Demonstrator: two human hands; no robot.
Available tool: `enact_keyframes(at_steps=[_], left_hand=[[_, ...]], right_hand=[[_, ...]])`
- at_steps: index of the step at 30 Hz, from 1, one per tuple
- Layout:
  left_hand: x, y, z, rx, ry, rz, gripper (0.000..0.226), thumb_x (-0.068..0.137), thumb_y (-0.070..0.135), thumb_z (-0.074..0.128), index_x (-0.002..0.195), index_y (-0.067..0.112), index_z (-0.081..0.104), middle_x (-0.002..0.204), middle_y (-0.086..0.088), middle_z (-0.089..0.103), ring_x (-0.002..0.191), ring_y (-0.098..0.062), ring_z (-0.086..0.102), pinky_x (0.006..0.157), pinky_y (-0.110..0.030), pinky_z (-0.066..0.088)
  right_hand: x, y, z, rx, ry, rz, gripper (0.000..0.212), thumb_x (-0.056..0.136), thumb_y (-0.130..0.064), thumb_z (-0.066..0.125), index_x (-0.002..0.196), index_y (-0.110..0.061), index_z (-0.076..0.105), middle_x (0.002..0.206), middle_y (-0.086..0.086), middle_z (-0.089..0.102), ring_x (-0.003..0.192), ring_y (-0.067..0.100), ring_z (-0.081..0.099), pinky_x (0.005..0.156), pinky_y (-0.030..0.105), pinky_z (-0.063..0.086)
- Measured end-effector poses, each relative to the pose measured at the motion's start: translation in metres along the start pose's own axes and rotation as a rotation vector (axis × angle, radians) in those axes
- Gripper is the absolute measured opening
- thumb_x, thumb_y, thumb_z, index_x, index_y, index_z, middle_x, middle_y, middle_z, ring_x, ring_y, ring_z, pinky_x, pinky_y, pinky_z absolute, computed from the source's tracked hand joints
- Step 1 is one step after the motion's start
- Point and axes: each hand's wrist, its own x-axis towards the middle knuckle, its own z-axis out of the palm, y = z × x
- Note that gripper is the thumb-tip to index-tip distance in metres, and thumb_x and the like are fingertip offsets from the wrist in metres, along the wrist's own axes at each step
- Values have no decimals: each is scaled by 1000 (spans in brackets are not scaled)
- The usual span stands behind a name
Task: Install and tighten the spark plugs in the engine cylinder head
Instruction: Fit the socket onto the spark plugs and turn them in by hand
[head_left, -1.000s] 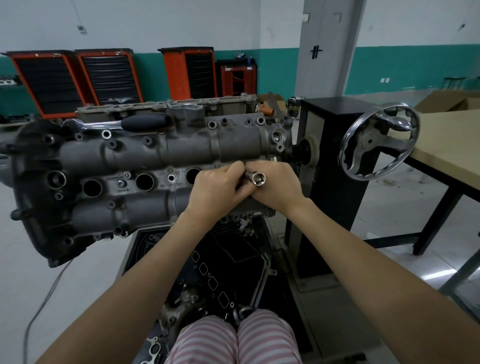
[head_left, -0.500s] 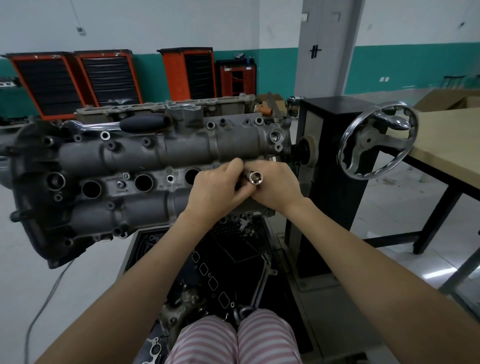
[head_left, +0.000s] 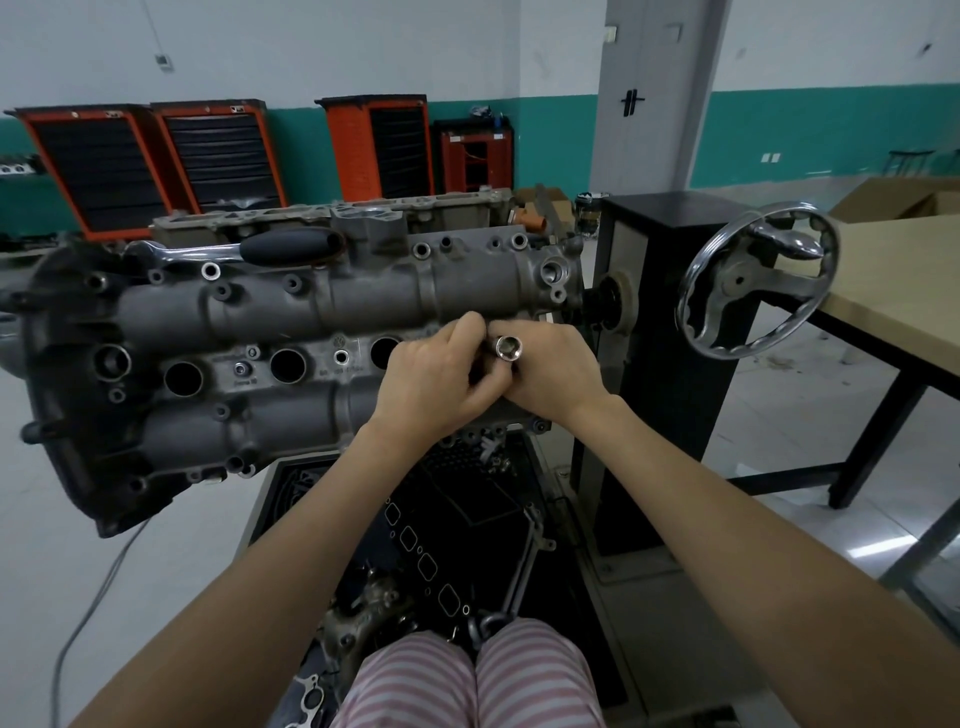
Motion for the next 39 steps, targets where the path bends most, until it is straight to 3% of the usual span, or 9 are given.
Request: enact_keyframes(at_steps=[5,10,14,17,21,26,33,39], left_hand=[[0,-7,4,-20,47,17,43,81,31,58,49,5,47,40,-7,45,33,-24,43,36,-23,31],[-2,-5,3,-29,21,42,35,84,26,52,57,4,46,45,-6,46,35,-24,42,40,-21,25],[-1,0,0,-17,6,20,27,80,25,46,64,3,45,50,-5,47,37,-25,43,44,-19,20],[-1,-2,1,0,8,12,28,78,26,51,61,5,46,47,-3,46,36,-22,43,42,-20,21],[-1,-7,5,-17,53,27,42,82,30,56,50,6,47,41,-6,45,33,-22,42,38,-21,27],[-2,-5,3,-24,36,40,35,84,26,49,58,3,46,44,-5,46,34,-24,42,41,-20,23],[0,-2,2,20,28,28,27,79,25,51,62,4,46,49,-3,46,35,-23,42,41,-19,21],[-1,-8,6,-29,80,48,44,83,29,55,47,6,46,39,-5,43,33,-19,38,39,-20,25]], right_hand=[[-1,-1,1,46,52,-1,16,75,-19,56,64,-8,56,63,3,61,58,25,57,47,29,37],[0,-3,-1,6,58,12,18,74,-19,63,72,-7,48,57,5,55,49,28,52,46,26,25],[0,-3,-2,-17,33,-2,16,78,-20,59,78,-5,54,64,7,60,56,31,57,45,32,37],[-1,-2,-2,10,15,-9,14,80,-20,57,77,-8,62,71,4,64,66,27,60,53,37,44],[0,-1,0,36,36,28,15,77,-18,59,65,-9,58,64,4,62,61,27,58,49,32,38],[0,-3,-1,-1,67,18,19,73,-19,64,70,-8,48,55,4,56,47,28,52,46,25,26],[0,0,1,-8,5,-4,15,79,-22,57,77,-8,61,71,4,63,65,26,60,52,36,43],[0,-2,1,36,81,36,17,73,-15,63,61,-10,51,55,3,56,51,26,54,47,26,29]])
